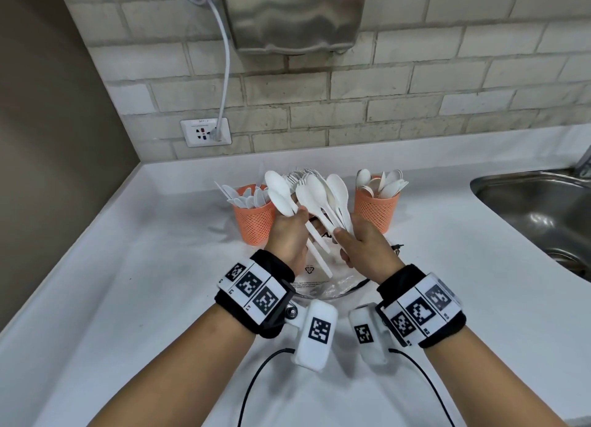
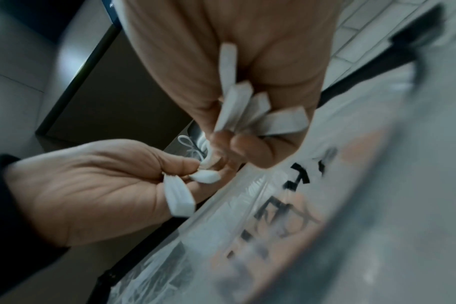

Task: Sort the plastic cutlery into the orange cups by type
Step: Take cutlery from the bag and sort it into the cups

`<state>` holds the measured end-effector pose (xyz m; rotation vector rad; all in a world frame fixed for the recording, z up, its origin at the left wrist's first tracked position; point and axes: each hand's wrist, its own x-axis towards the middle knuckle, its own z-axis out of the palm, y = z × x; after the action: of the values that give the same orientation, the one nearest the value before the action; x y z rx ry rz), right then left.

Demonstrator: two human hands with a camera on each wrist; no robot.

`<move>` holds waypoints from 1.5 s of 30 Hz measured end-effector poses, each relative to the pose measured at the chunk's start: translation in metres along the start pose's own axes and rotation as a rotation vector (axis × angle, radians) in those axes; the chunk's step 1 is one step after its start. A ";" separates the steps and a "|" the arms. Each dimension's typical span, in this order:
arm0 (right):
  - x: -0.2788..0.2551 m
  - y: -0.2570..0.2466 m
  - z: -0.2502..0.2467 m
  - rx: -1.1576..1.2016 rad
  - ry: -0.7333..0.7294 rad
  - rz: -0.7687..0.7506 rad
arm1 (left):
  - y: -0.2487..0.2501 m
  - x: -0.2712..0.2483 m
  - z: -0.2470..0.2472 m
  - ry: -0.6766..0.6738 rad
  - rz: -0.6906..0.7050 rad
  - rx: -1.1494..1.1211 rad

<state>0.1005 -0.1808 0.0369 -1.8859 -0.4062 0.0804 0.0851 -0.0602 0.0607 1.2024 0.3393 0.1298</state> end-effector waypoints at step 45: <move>0.150 0.035 -0.120 0.207 0.437 0.055 | 0.012 0.158 0.124 -0.121 0.426 0.776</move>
<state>0.2802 -0.2516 0.0675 -1.6521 -0.0435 -0.2413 0.2756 -0.1227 0.0809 2.0351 0.0065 0.3103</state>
